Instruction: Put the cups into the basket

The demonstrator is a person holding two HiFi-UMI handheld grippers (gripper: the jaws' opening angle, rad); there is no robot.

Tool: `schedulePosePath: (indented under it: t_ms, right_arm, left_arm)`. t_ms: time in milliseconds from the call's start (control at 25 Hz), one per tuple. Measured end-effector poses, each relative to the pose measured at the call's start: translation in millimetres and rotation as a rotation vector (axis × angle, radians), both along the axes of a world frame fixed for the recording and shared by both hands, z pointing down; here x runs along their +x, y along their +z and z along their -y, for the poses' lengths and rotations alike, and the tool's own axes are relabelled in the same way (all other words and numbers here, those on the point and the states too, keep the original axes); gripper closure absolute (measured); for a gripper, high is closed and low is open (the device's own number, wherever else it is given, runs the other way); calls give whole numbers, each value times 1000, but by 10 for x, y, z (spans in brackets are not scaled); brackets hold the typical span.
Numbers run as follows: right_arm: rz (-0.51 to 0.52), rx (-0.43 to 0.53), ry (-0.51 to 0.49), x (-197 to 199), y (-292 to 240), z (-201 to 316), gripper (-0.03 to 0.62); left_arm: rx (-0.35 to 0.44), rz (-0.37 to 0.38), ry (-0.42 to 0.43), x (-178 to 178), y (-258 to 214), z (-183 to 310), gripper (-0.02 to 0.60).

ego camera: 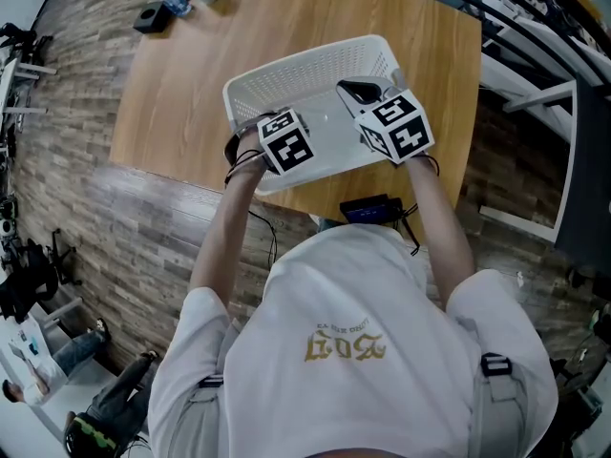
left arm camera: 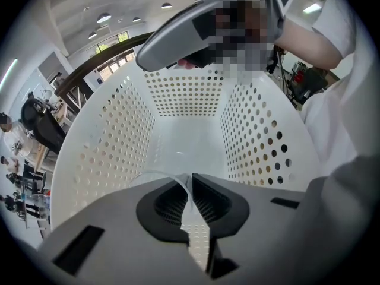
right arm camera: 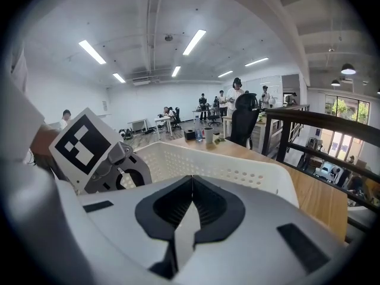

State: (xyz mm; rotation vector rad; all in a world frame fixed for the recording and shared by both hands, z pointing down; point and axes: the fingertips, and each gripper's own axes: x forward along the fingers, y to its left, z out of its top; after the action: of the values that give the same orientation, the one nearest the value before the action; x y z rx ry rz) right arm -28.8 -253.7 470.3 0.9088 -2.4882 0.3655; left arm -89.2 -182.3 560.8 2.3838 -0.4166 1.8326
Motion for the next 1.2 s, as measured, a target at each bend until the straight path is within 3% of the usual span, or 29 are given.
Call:
schedulePosePath:
  t_ms: [280, 840, 1200]
  right_arm:
    - [-17, -31, -1, -12, 69, 38, 583]
    - [-84, -198, -72, -92, 408, 19, 583]
    - [-89, -240, -74, -96, 497, -22, 583]
  left_arm:
    - [-34, 46, 30, -17, 134, -28, 557]
    - [-82, 97, 49, -68, 323, -29, 557]
    - [-104, 169, 89, -111, 450, -30, 557]
